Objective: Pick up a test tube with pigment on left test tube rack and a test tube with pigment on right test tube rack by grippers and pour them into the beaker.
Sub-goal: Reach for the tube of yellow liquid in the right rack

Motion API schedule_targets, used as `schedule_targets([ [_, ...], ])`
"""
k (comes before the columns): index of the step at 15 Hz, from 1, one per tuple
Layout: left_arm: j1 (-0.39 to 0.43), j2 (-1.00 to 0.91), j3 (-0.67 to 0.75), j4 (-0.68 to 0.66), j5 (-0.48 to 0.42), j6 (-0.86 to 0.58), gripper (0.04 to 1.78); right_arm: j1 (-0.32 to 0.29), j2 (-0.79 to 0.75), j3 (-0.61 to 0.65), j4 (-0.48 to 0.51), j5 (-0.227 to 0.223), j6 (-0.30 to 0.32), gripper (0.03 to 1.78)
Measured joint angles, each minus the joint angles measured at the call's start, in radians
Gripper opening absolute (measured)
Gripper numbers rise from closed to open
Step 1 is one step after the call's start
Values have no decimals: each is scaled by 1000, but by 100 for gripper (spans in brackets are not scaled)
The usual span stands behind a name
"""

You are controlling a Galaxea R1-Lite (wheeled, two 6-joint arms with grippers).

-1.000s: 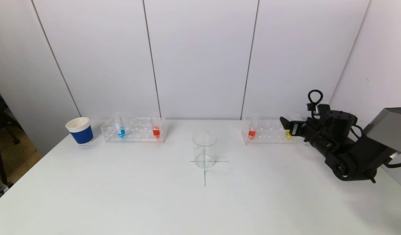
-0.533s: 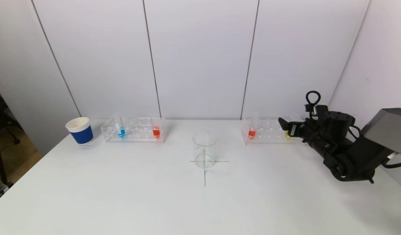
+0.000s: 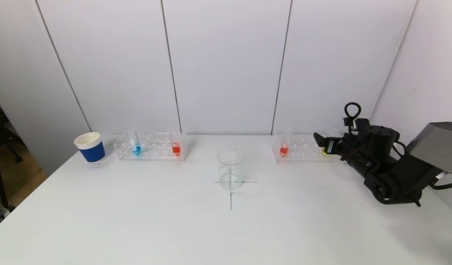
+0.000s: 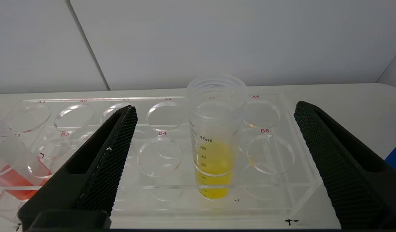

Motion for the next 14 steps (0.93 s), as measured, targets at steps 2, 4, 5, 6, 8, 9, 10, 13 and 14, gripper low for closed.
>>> schedule_targets([
  [2,0,0,0,0,0,0,176,0,1,-3,0,0,0,177],
  [4,0,0,0,0,0,0,176,0,2,-6,0,0,0,175],
  [5,0,0,0,0,0,0,176,0,2,-6,0,0,0,170],
  [6,0,0,0,0,0,0,176,0,2,-8,0,0,0,163],
  [8,0,0,0,0,0,0,176,1,3,-9,0,0,0,141],
  [9,0,0,0,0,0,0,176,1,3,-10,0,0,-1,126],
  [10,0,0,0,0,0,0,176,2,3,-10,0,0,0,109],
  [13,0,0,0,0,0,0,176,2,4,-10,1,-1,-1,54],
  [14,0,0,0,0,0,0,176,2,4,-10,1,-1,-1,48],
])
